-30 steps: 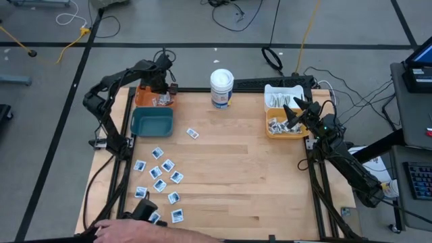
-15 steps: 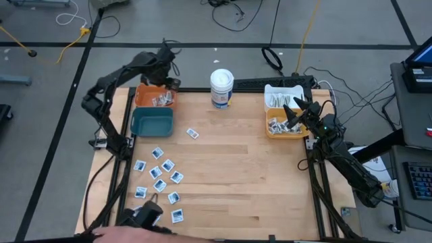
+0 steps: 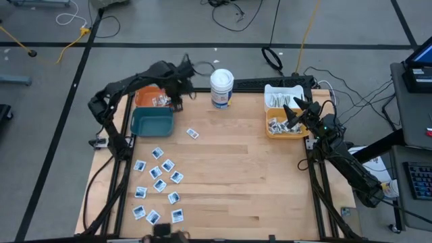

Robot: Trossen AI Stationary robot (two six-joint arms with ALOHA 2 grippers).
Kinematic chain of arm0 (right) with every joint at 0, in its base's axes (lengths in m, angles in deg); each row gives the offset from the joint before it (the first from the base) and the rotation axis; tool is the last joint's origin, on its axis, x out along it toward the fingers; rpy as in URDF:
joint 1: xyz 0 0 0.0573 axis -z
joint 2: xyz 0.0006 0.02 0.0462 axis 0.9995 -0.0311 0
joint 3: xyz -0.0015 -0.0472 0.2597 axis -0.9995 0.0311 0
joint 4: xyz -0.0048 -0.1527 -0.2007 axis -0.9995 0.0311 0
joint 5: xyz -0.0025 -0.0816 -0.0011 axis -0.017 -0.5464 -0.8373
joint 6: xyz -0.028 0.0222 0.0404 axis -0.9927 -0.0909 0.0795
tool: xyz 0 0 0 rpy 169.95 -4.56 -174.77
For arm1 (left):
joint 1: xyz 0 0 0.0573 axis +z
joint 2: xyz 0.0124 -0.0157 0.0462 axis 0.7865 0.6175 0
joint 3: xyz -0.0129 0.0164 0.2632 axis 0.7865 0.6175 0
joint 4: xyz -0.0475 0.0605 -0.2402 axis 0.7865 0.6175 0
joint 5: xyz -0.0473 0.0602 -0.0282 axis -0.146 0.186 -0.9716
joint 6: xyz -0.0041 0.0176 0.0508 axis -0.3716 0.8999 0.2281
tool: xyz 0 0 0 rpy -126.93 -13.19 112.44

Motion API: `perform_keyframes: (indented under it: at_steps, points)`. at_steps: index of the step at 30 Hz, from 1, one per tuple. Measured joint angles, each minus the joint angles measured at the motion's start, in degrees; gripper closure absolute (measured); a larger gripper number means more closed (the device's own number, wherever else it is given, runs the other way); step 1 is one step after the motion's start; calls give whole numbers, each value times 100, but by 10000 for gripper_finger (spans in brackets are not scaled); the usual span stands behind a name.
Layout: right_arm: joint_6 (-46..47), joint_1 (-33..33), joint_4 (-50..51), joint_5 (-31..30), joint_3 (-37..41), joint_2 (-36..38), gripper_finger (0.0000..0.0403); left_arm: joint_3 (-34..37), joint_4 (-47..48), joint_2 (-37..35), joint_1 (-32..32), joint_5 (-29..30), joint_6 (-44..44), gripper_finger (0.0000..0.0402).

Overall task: Pick & Place First Aid Supplies
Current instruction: Put the orange pad into the orange bin

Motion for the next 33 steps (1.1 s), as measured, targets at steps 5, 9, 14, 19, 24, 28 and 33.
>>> perform_keyframes:
  at_steps: [5,9,14,19,24,28,33]
  points:
    - [-2,-1,0,2,-2,2,66,0,28,224,-728,-156,1681,238]
    - [-2,0,0,2,-2,2,66,0,28,410,-1220,-266,2703,244]
    - [0,0,0,0,0,2,66,5,-77,692,-1584,-273,3313,245]
    - [-1,0,0,2,-1,2,66,4,-420,1009,-1758,-275,3325,245]
    - [-1,0,-4,0,-2,1,66,4,-535,1373,-1848,-292,3087,245]
    - [0,-2,-4,2,-2,0,66,92,-554,1596,-1940,-300,2881,245]
    - [0,0,-4,1,-1,1,66,396,-728,1665,-2124,-312,2878,245]
